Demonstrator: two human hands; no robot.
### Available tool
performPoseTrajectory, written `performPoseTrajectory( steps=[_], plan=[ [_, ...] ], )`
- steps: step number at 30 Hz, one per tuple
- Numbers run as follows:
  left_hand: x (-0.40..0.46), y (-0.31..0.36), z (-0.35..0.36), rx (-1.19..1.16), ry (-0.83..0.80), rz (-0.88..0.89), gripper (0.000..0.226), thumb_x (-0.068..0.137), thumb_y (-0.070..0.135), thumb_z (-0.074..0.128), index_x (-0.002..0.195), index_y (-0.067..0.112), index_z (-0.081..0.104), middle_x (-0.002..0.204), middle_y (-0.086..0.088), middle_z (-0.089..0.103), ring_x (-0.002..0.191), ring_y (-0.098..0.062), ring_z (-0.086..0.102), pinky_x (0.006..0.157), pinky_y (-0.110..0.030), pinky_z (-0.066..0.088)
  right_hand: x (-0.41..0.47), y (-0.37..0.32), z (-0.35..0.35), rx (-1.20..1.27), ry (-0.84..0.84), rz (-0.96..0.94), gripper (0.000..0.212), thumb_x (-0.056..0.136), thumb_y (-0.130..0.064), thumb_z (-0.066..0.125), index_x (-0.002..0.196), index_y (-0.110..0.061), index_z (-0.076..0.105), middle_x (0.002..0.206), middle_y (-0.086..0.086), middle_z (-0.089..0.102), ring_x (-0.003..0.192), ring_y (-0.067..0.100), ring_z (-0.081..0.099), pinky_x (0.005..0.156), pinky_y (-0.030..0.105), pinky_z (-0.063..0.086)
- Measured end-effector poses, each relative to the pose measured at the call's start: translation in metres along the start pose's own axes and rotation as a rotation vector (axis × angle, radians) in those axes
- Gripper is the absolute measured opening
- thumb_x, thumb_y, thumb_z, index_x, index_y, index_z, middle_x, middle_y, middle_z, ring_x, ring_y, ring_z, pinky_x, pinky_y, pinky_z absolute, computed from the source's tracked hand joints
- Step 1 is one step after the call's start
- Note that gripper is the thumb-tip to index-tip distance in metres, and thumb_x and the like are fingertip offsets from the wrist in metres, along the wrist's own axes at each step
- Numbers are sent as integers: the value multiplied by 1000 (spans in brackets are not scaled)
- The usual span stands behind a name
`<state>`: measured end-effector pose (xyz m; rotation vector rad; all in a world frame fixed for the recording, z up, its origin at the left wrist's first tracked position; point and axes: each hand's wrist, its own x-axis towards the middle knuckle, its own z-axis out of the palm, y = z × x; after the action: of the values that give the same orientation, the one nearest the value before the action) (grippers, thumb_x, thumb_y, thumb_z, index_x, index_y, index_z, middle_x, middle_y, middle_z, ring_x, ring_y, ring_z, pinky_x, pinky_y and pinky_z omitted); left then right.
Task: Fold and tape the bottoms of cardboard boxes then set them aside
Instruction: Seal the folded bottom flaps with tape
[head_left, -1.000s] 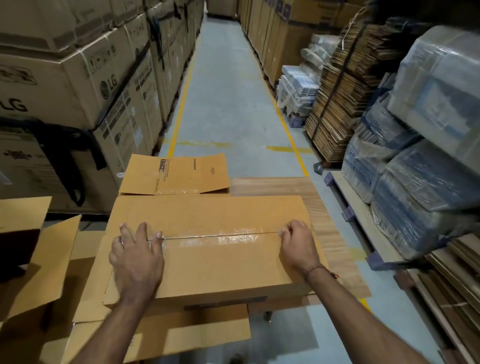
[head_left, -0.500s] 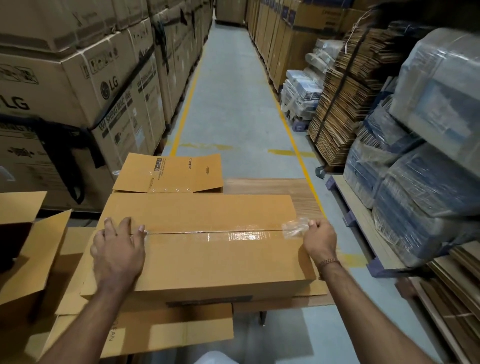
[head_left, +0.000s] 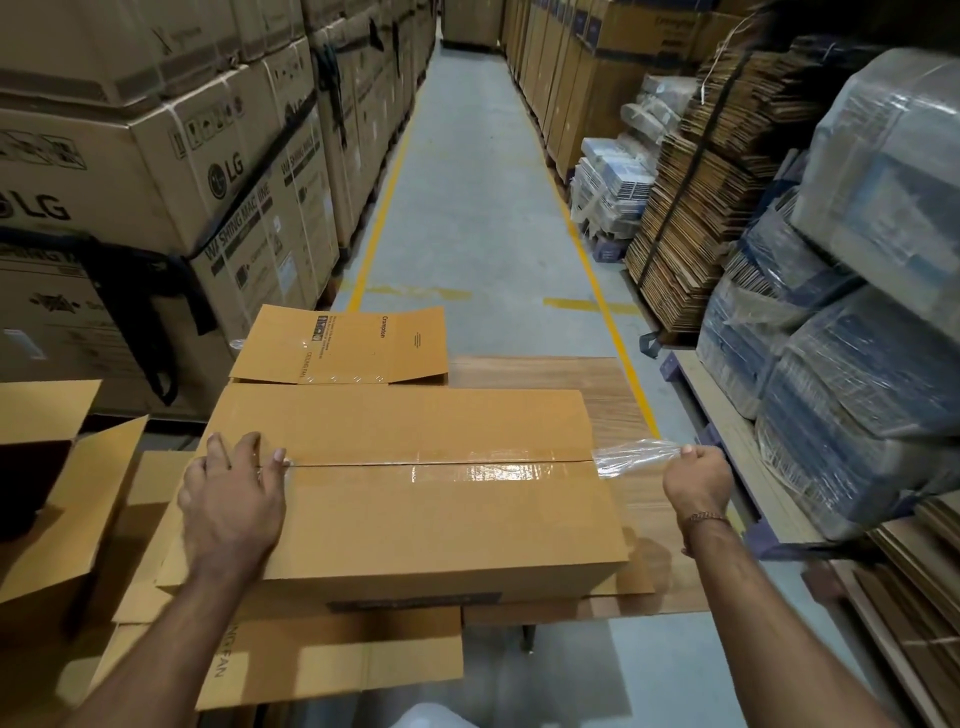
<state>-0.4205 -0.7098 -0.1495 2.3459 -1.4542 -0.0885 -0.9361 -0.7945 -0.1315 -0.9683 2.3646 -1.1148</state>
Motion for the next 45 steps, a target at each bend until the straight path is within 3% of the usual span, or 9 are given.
performPoseTrajectory(
  steps=[4, 9, 12, 15, 18, 24, 31, 39, 45],
  plan=[
    [1, 0, 3, -1, 6, 5, 62, 107, 59, 29, 153, 19, 44, 161, -24, 36, 139, -48, 40, 110, -66, 39, 17, 16, -1, 16, -62, 63, 26, 103, -33, 51, 87, -15, 61, 93, 11, 70, 88, 38, 70, 87, 53, 60],
    [2, 0, 4, -1, 12, -9, 62, 106, 60, 30, 152, 21, 45, 161, -23, 37, 141, -46, 39, 111, -65, 38, 32, 26, -4, 55, -52, 164, 28, 102, -31, 49, 91, -10, 64, 92, 19, 70, 87, 39, 70, 85, 47, 59],
    [2, -1, 4, -6, 11, -7, 63, 106, 61, 29, 152, 21, 45, 162, -22, 36, 141, -46, 39, 111, -65, 38, 20, 14, -15, 153, -57, 193, 30, 107, -23, 47, 85, -7, 58, 75, 13, 58, 65, 31, 59, 71, 44, 57],
    [2, -2, 5, -19, 16, -2, 63, 107, 60, 30, 153, 20, 46, 161, -23, 37, 141, -46, 39, 112, -65, 37, 15, 11, -21, 390, -167, 268, 19, 110, -10, 37, 103, -6, 54, 77, 8, 48, 57, 19, 40, 51, 30, 43],
    [1, -2, 5, -27, 17, -11, 63, 106, 60, 31, 152, 19, 46, 161, -23, 37, 141, -45, 40, 112, -66, 38, 15, 19, -22, 376, -115, 298, 22, 108, -11, 42, 114, 0, 60, 84, 9, 57, 63, 24, 49, 55, 33, 44],
    [-2, -8, 0, -122, 13, 97, 65, 95, 72, 53, 139, 24, 60, 166, -8, 32, 148, -34, 33, 112, -65, 36, -44, -19, -28, -9, 173, -188, 18, 105, -16, 49, 113, -4, 61, 114, 22, 61, 105, 40, 54, 89, 47, 43],
    [-1, -13, -3, -249, 66, 70, 54, 86, 68, 68, 123, 29, 73, 158, 3, 47, 143, -23, 39, 113, -57, 41, -143, -45, 46, -61, -148, -763, 10, 95, -9, 65, 103, -16, 65, 99, 3, 61, 95, 25, 54, 85, 42, 44],
    [-6, -11, 3, -197, 147, 136, 21, 94, 41, 73, 101, 21, 75, 139, 1, 62, 127, -21, 51, 103, -44, 49, -250, -72, 116, -161, -354, -944, 11, 95, -17, 59, 103, -23, 62, 99, -6, 54, 93, 17, 50, 84, 37, 45],
    [-1, -6, 2, -110, 148, 191, 23, 102, 36, 62, 111, 18, 73, 124, 3, 66, 119, -16, 54, 111, -47, 44, -291, -85, 141, -216, -382, -991, 11, 96, -21, 58, 106, -25, 62, 102, -8, 54, 94, 15, 50, 84, 31, 46]
  ],
)
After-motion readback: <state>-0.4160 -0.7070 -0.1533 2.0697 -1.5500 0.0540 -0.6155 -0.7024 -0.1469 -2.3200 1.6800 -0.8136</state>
